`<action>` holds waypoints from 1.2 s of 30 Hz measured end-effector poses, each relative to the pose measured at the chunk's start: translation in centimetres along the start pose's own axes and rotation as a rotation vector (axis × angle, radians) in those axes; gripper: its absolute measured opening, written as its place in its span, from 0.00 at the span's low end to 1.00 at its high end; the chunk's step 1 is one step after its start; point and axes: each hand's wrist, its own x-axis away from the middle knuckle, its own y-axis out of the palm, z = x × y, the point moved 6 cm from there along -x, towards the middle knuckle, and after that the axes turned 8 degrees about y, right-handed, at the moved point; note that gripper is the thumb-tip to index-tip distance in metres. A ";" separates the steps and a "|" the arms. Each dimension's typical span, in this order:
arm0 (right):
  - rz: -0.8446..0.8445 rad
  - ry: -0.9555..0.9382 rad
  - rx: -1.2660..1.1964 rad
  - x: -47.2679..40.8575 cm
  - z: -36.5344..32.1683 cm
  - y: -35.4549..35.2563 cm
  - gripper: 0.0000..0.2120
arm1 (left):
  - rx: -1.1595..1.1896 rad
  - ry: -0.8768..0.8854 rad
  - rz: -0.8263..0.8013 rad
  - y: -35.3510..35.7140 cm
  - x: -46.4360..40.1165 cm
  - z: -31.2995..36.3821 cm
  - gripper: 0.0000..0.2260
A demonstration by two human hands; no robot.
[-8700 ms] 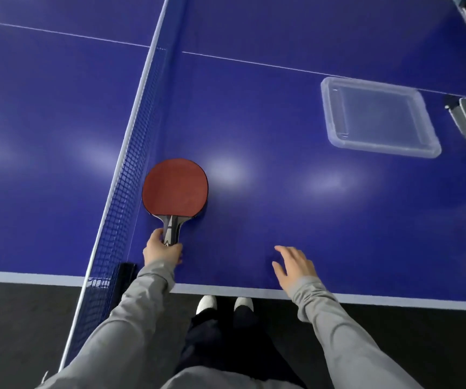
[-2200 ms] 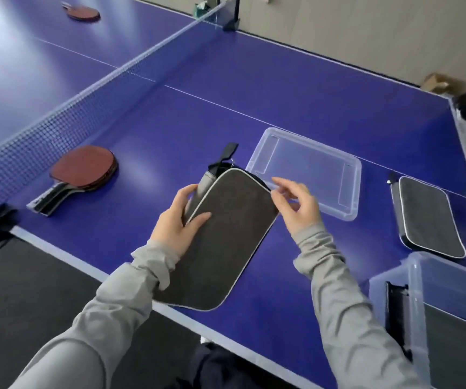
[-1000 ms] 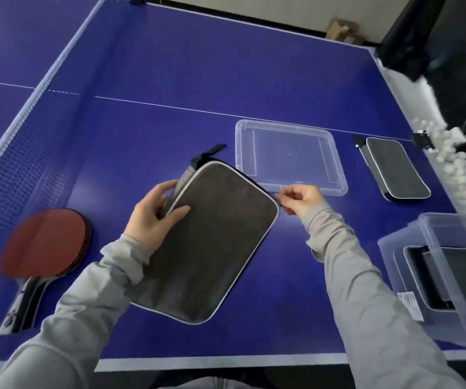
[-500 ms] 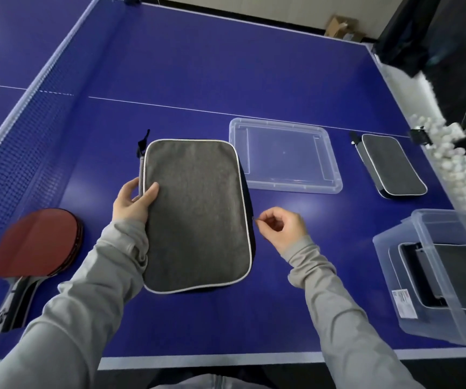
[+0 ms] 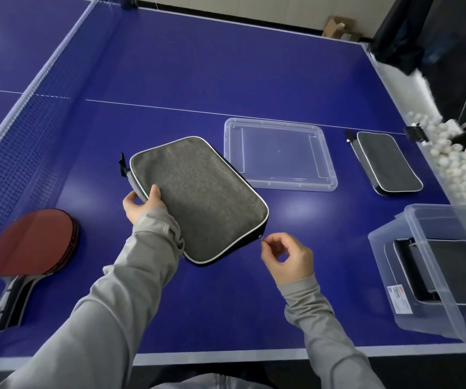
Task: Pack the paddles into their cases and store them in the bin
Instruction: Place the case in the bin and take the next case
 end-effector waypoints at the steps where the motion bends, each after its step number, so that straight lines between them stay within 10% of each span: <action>1: 0.008 0.006 -0.005 0.4 0.0 0.0 0.05 | 0.015 -0.010 0.018 0.2 0.7 -0.2 0.20; 18: 0.089 0.049 -0.159 6.5 -2.0 3.1 0.02 | 0.215 -0.195 0.276 1.9 7.1 -3.6 0.20; 27: 0.160 0.575 -0.384 2.5 6.4 -2.2 0.09 | 0.100 0.047 -0.293 0.2 3.1 -4.2 0.16; 36: -0.472 0.842 -0.796 1.1 5.0 2.5 0.13 | 0.004 0.009 -0.648 0.2 2.7 -7.2 0.08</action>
